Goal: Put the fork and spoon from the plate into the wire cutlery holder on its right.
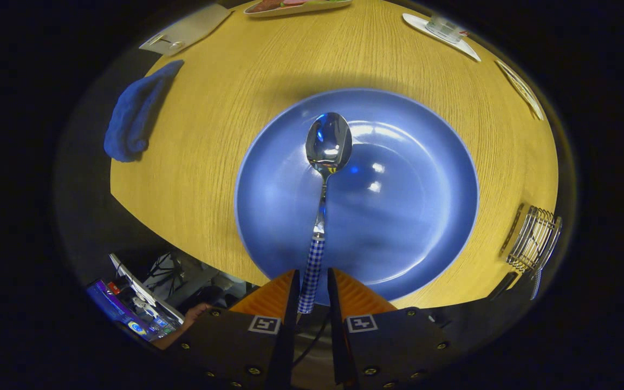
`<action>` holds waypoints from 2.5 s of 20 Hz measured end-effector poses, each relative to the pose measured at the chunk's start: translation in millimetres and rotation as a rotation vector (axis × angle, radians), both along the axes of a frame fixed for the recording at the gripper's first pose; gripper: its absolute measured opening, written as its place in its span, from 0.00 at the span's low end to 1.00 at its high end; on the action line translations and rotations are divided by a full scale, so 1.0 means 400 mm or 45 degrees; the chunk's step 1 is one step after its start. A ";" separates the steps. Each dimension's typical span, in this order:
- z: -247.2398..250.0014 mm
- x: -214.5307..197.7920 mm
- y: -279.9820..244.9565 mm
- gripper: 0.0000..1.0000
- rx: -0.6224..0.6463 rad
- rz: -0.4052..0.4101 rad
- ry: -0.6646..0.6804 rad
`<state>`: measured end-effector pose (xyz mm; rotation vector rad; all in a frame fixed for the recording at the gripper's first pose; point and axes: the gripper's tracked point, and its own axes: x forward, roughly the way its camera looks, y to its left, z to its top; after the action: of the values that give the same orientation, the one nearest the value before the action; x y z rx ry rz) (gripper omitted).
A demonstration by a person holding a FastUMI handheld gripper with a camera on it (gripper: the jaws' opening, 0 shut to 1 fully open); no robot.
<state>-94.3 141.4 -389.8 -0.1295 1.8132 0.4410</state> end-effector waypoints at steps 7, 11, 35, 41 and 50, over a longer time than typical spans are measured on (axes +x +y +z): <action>-0.012 -0.006 -0.010 0.15 -0.004 0.043 0.021; -0.052 -0.007 -0.004 0.03 0.006 0.043 0.016; 0.148 -0.002 -0.299 0.02 -0.023 0.270 0.138; 0.187 -0.021 -0.394 0.03 -0.047 0.251 0.172; 0.262 -0.010 -0.546 0.02 -0.107 0.219 0.189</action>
<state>-98.2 -77.0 -284.8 -0.3200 1.9757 0.5071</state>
